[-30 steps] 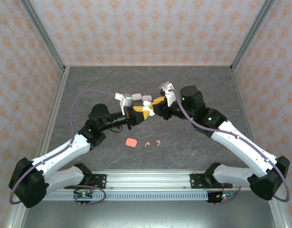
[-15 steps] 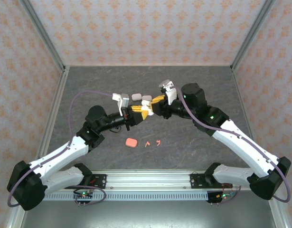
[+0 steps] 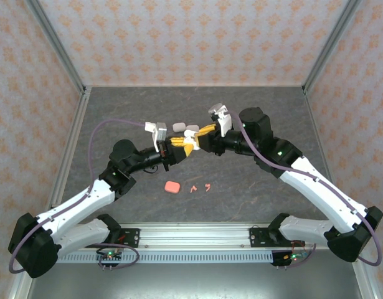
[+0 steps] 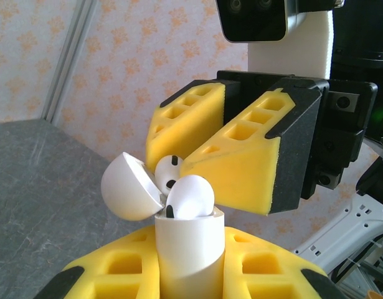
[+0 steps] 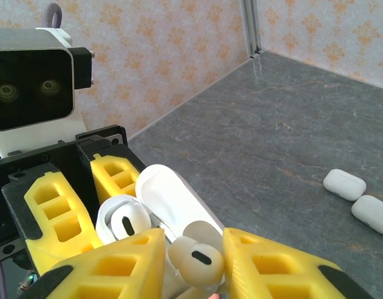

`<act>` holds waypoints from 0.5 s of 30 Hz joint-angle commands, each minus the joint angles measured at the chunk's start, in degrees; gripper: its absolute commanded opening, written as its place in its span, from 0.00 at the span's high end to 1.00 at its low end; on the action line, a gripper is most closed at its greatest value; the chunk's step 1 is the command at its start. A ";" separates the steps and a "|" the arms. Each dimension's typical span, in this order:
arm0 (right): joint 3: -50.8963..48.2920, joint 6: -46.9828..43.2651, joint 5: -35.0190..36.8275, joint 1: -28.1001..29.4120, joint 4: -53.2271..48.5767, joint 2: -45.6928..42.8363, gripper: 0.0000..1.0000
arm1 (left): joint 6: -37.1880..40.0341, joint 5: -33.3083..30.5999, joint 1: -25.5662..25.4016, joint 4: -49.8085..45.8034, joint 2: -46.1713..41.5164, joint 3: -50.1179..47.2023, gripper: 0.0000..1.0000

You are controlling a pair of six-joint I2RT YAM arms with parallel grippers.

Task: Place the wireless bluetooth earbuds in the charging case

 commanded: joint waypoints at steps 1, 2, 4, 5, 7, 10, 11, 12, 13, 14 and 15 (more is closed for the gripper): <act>1.91 0.92 -1.06 0.43 -1.04 0.22 0.68 | 1.03 -0.51 -0.30 4.50 -1.57 -0.07 1.00; 2.02 1.03 -1.06 0.43 -1.08 0.20 0.67 | 1.07 -0.51 -0.35 4.50 -1.57 -0.09 1.00; 2.36 1.19 -0.89 0.43 -0.92 0.18 0.63 | 1.17 -0.60 -0.30 4.48 -1.62 -0.04 1.00; 2.68 1.20 -0.80 0.43 -0.96 0.22 0.61 | 1.16 -0.60 -0.26 4.42 -1.65 -0.04 1.00; 3.28 1.37 -0.63 0.34 -0.93 0.22 0.58 | 1.31 -0.49 -0.38 4.41 -1.66 -0.09 1.00; 4.37 1.72 -0.38 0.13 -0.92 0.25 0.55 | 1.55 -0.51 -0.48 4.17 -1.88 -0.03 1.00; 4.76 1.79 -0.31 0.03 -0.91 0.30 0.53 | 1.74 -0.55 -0.56 4.06 -1.93 -0.02 1.00; 5.14 2.04 -0.04 -0.16 -1.05 0.31 0.51 | 1.78 -0.60 -0.65 3.93 -1.95 -0.02 1.00; 5.71 2.29 0.23 -0.40 -1.22 0.30 0.49 | 1.87 -0.52 -0.71 3.86 -2.01 -0.02 1.00; 6.24 2.62 0.45 -0.68 -1.32 0.31 0.48 | 1.95 -0.51 -0.72 3.72 -2.01 0.01 1.00; 6.70 3.04 0.53 -1.08 -1.49 0.22 0.46 | 1.95 -0.57 -0.74 3.71 -2.10 0.03 1.00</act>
